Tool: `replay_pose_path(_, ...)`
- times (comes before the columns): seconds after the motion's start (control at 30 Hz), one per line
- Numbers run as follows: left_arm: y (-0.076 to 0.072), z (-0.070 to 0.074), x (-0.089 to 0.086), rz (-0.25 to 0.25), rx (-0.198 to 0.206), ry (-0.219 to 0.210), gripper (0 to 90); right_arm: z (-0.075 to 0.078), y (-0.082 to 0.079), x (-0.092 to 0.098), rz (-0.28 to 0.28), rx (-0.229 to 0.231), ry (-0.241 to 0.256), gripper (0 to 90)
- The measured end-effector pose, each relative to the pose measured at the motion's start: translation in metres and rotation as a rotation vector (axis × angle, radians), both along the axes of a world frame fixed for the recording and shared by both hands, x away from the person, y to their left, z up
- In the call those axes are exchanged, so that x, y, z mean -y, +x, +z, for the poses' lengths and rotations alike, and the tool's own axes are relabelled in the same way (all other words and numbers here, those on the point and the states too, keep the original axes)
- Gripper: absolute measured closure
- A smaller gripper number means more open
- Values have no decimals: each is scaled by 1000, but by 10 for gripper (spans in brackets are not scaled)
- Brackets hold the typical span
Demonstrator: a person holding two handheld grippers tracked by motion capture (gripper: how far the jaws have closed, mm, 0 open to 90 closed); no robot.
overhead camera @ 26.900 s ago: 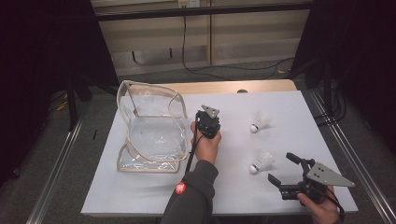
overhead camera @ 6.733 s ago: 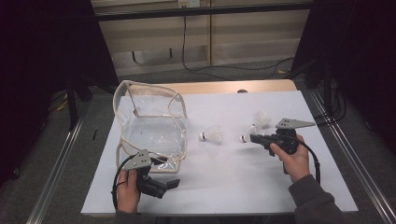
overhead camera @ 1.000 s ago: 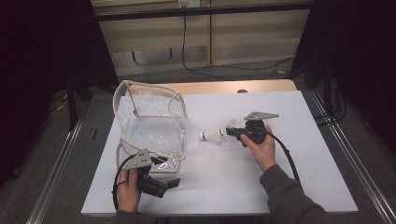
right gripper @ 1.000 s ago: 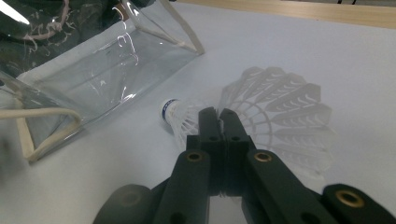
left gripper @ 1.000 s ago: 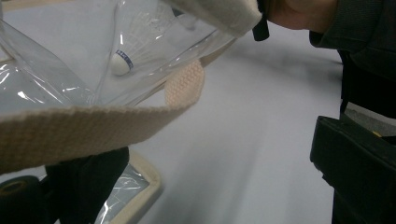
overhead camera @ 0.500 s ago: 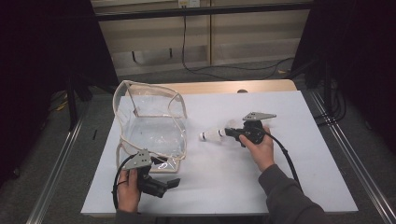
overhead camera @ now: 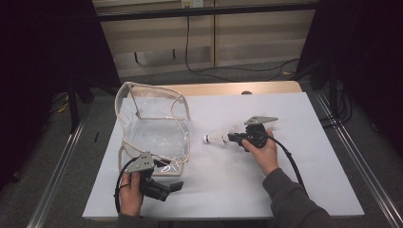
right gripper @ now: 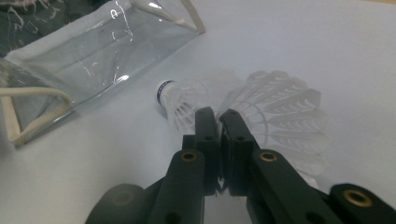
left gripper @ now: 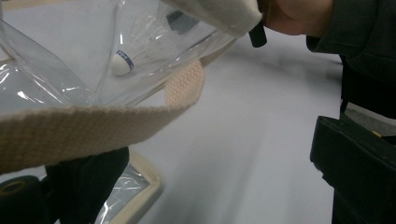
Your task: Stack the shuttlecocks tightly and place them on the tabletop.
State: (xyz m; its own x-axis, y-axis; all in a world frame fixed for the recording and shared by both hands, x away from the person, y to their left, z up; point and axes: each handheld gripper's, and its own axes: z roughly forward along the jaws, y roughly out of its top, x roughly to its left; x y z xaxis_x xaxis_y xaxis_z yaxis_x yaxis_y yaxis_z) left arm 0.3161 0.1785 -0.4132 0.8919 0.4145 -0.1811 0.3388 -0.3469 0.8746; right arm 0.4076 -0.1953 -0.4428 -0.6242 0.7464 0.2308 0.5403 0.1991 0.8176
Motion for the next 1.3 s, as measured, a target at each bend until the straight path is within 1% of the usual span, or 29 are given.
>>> replay_pose_path(0.2,0,0,0,-2,-2,2,46,-1,0,3,-12,-26,-19,772)
replay_pose_path(0.23,0,0,0,0,-1,0,47,-1,0,4,-18,-27,-32,740)
replay_pose_path(0.27,0,0,0,-1,-2,1,47,-2,-1,4,-19,-25,-41,738)
replay_pose_path(0.33,0,0,0,-2,-2,2,46,-2,-1,5,-10,-29,-42,724)
replay_pose_path(0.5,0,0,0,-1,-3,1,46,-4,-3,7,-16,-35,-63,687)
replay_pose_path(0.6,0,0,0,0,-3,1,46,-5,-5,8,-14,-23,-97,663)
replay_pose_path(0.7,0,0,0,0,-3,1,46,-6,-5,10,-13,-27,-105,676)
replay_pose_path(0.77,0,0,0,0,-3,1,46,-6,-5,10,-12,-31,-104,708)
replay_pose_path(0.87,0,0,0,0,-3,0,46,-6,-5,9,-3,-20,-106,775)
replay_pose_path(0.93,0,0,0,0,-2,1,46,-6,-5,9,3,-21,-109,814)
replay_pose_path(0.97,0,0,0,0,-2,1,46,-6,-5,9,3,-21,-109,814)
replay_pose_path(1.03,0,0,0,-1,0,1,46,-7,-4,9,23,-33,-108,854)
replay_pose_path(1.13,0,0,0,1,-2,-1,46,-5,-5,9,36,-30,-99,883)
replay_pose_path(1.3,0,0,0,-1,0,1,46,-3,-4,12,39,-26,-79,897)
